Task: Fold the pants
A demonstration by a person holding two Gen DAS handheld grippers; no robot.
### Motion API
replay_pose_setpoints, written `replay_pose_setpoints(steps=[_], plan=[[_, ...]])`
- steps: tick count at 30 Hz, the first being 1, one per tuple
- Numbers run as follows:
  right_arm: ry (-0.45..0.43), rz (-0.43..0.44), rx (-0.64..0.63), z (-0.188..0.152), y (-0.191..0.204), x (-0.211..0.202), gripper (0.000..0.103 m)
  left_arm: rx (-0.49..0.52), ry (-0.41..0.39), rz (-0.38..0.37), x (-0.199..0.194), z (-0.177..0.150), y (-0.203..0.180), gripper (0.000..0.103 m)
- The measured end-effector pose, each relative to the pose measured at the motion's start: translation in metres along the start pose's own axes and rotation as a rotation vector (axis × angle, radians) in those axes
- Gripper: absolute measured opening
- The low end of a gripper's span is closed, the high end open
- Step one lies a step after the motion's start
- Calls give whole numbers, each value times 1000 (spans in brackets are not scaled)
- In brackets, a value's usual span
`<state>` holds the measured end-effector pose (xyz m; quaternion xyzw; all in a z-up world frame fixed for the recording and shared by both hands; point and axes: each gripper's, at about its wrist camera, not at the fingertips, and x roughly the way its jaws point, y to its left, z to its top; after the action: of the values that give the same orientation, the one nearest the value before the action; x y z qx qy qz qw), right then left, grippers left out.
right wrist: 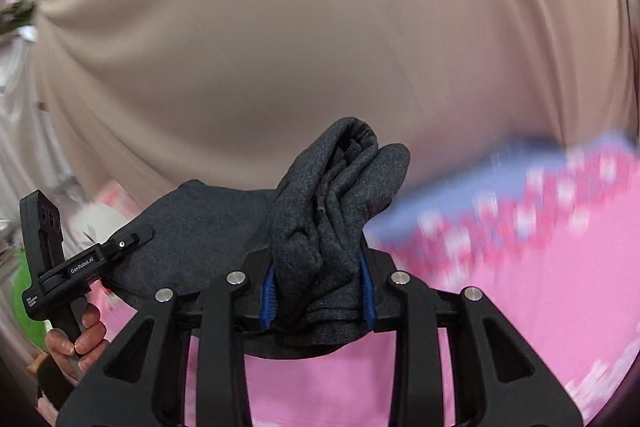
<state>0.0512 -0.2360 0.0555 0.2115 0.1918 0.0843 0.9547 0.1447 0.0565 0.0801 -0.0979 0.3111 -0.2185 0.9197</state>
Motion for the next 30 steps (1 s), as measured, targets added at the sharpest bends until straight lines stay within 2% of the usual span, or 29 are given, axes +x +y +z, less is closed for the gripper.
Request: replay_pose_setpoints(steps=[1, 2, 3, 4, 5, 6, 8, 10, 12, 13, 14, 16, 19, 22, 23, 28, 30], plan=[[109, -48, 34, -21, -20, 29, 34, -42, 108, 19, 31, -17, 17, 28], [223, -109, 72, -42, -40, 53, 34, -114, 256, 76, 67, -43, 40, 27], [269, -141, 104, -56, -51, 61, 36, -162, 274, 67, 72, -54, 53, 35], [249, -93, 156, -61, -60, 55, 38, -186, 177, 33, 55, -59, 60, 39], [228, -68, 172, -56, -61, 46, 38, -179, 142, 68, 43, -57, 59, 42], [201, -77, 148, -48, -57, 35, 38, -156, 116, 103, 28, -52, 55, 50], [161, -91, 105, -38, -49, 21, 39, -121, 94, 89, 7, -43, 43, 68], [168, -69, 105, -37, -45, 21, 38, -76, 83, 154, 1, -39, 26, 68], [187, -103, 27, -42, -33, 29, 26, -21, 92, 234, 7, -41, 18, 68], [221, -157, -28, -48, -25, 38, 21, 7, 120, 271, 16, -44, 12, 68], [256, -218, -80, -54, -22, 49, 20, 26, 167, 301, 30, -50, 9, 68], [241, -232, -93, -58, -19, 48, 20, 45, 230, 344, 50, -64, 10, 66], [192, -213, -87, -55, -6, 17, 20, 30, 174, 343, 28, -75, 3, 65], [173, -186, -102, -66, 6, -14, 22, 67, 106, 352, -9, -87, -17, 71], [169, -194, -118, -73, 10, -24, 22, 76, 97, 361, -19, -93, -22, 78], [192, -242, -143, -114, 24, -52, 25, 57, 120, 372, -53, -139, -35, 80], [196, -264, -151, -129, 28, -61, 35, 66, 135, 385, -56, -155, -39, 81]])
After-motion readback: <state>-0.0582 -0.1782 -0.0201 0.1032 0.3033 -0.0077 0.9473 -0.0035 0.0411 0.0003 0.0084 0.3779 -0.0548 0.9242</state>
